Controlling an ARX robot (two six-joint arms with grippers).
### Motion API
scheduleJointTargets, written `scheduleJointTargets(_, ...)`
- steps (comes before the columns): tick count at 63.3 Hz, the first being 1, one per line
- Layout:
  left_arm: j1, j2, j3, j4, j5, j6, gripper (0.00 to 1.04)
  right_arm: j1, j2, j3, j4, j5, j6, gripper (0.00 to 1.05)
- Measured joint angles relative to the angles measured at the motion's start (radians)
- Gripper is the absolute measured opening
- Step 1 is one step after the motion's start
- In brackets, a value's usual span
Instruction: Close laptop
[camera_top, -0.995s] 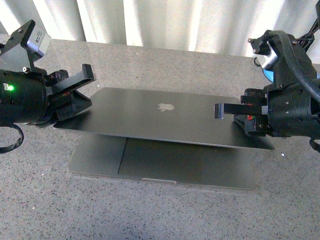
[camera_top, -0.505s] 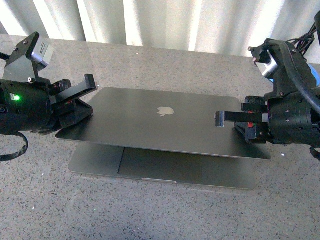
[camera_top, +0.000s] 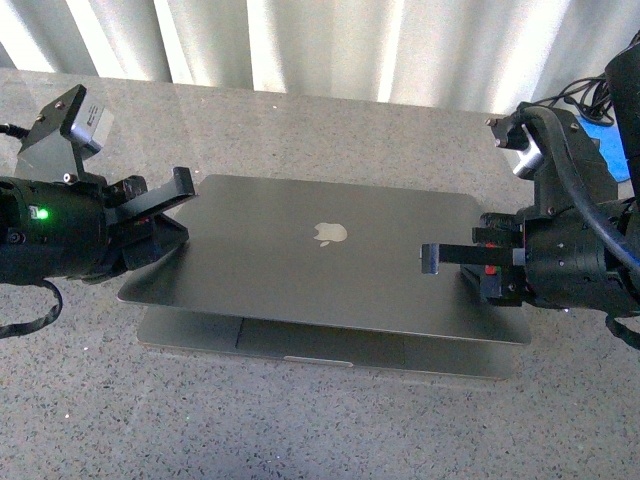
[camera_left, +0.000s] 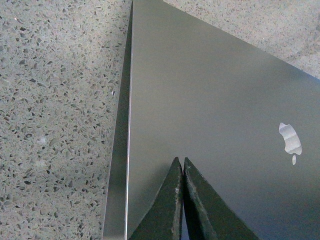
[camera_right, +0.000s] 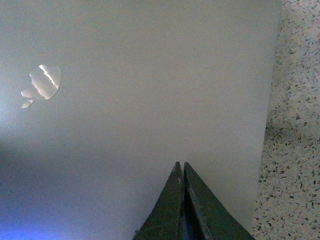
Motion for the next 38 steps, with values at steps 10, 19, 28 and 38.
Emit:
scheduleJointTargets(10,0.002,0.003,-0.004,0.007,0.000,-0.002,0.04,0.005,0.011,0.000,0.006,0.000,0.004,0.01)
scheduleJointTargets(19,0.005,0.004,-0.008,0.011,0.000,-0.003,0.04,0.005,0.014,0.000,0.006,-0.001,0.008,0.01)
scheduleJointTargets(28,0.006,0.004,-0.011,0.013,0.000,-0.003,0.04,0.006,0.015,-0.002,0.006,-0.001,0.010,0.01)
scheduleJointTargets(38,0.006,0.005,-0.013,0.018,0.001,-0.006,0.04,0.007,0.021,-0.004,0.006,-0.001,0.011,0.01)
